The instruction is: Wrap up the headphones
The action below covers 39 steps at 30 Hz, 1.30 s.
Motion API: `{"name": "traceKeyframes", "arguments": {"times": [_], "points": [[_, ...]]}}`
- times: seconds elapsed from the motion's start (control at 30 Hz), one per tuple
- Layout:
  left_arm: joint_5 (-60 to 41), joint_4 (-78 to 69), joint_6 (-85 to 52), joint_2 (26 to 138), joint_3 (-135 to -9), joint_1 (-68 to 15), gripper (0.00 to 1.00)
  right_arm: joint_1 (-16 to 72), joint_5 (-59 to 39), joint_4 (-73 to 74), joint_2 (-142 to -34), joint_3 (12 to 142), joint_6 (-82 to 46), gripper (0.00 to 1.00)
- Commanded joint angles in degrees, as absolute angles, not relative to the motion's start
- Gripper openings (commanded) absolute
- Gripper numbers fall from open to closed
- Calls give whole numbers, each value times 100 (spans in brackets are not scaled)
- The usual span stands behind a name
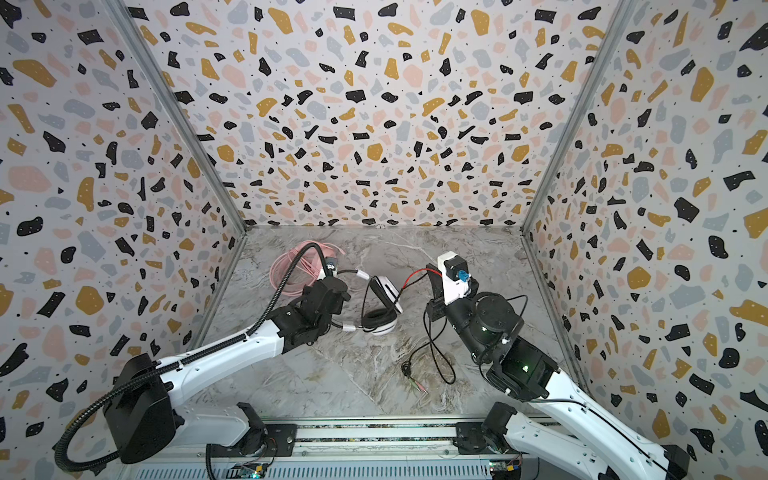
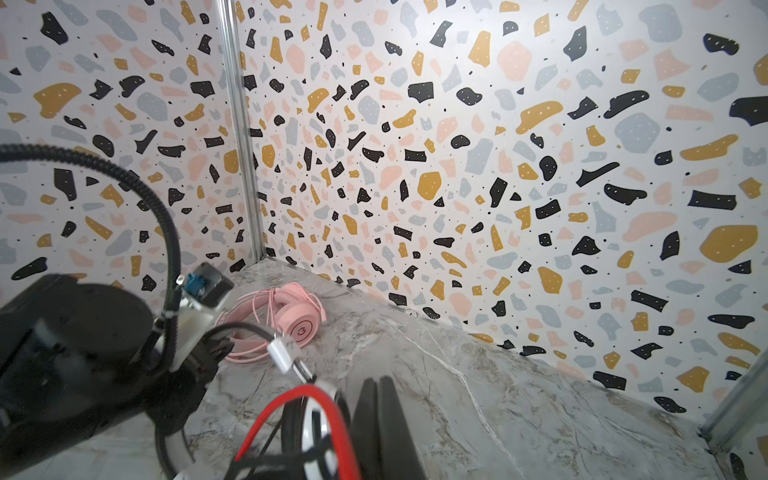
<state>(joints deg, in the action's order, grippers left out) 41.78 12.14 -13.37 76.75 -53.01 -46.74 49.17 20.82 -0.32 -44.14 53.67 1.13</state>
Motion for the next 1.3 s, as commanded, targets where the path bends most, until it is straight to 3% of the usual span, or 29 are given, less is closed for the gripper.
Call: {"name": "traceKeyframes", "arguments": {"times": [0.0, 0.37, 0.53, 0.87, 1.27], "points": [[3655, 1397, -1264, 7571, -5386, -4936, 0, 4572, 1839, 402, -4431, 5633, 261, 0], [1649, 1035, -1309, 6134, -4177, -5010, 0, 2241, -184, 297, -5040, 5499, -904, 0], [1016, 1072, -1152, 5753, -4031, -5012, 0, 1661, -1173, 581, -5494, 5256, -1283, 0], [-126, 1102, -1201, 5784, -4245, -5016, 0, 1540, -2008, 738, -6303, 4927, -1453, 1], [162, 738, -1388, 5211, -4516, -4995, 0, 1530, -2130, 1066, -6108, 3533, -1702, 1]]}}
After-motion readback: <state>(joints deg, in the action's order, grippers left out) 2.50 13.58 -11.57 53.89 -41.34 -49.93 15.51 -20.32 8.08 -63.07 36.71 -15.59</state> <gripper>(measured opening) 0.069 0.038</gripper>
